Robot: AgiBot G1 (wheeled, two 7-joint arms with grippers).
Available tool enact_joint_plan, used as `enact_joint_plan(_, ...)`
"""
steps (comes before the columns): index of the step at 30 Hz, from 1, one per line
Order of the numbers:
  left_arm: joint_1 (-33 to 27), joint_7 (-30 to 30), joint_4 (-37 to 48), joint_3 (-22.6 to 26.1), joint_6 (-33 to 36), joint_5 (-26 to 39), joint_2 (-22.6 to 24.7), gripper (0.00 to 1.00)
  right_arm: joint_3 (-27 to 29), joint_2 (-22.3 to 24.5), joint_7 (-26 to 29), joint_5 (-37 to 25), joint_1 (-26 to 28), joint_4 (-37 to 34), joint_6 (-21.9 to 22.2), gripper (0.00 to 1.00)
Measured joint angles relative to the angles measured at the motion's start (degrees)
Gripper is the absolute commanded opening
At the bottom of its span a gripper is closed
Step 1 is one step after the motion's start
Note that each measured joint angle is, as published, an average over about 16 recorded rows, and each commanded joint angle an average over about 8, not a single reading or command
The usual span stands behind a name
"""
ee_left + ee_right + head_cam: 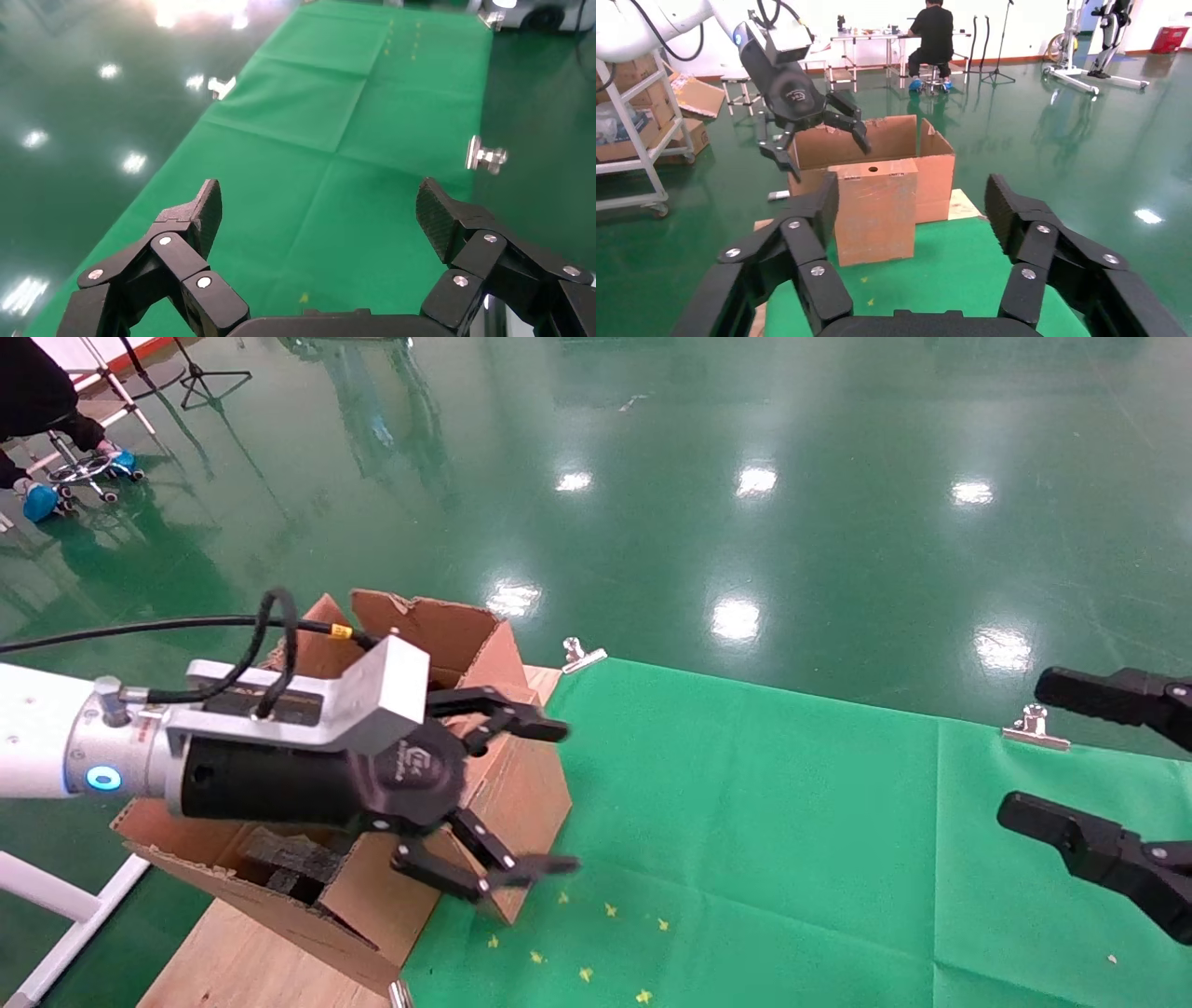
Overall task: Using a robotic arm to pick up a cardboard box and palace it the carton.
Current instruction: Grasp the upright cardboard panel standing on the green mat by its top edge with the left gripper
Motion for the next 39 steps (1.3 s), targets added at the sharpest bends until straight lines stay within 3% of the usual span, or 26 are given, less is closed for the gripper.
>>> enact_joint_plan(6,-3.3,-7.0,-0.4,2.4,-4.1,9.6,0.3,1.0,0.0,0.0,0.0,0.0,0.0,0.0,0.0,0.0)
enact_joint_plan(12,-8.4,-19.0,-1.4,5.8,-6.7,21.2,2.0,1.0,0.0,0.0,0.0,0.0,0.0,0.0,0.0,0.0)
enact_joint_plan(17,-12.3,-30.6,-1.9,8.7,-5.9,28.9,4.0,1.0,0.0,0.0,0.0,0.0,0.0,0.0,0.0,0.0)
enact_joint_plan(24,-14.8,-42.7,-2.1,11.5,-3.3,34.7,6.1,1.0,0.0,0.0,0.0,0.0,0.0,0.0,0.0,0.0)
enact_joint_plan(29,-14.7,-47.0,-2.3,12.8,-2.6,37.1,7.1,1.0,0.0,0.0,0.0,0.0,0.0,0.0,0.0,0.0)
enact_joint_plan(37,-13.7,-48.1,-2.4,14.1,-2.8,39.1,8.0,1.0,0.0,0.0,0.0,0.0,0.0,0.0,0.0,0.0)
enact_joint_plan(38,-13.6,-48.1,-2.4,14.2,-2.8,39.3,8.0,1.0,0.0,0.0,0.0,0.0,0.0,0.0,0.0,0.05)
enact_joint_plan(39,-13.5,-48.1,-2.4,14.3,-2.8,39.5,8.1,1.0,0.0,0.0,0.0,0.0,0.0,0.0,0.0,0.18)
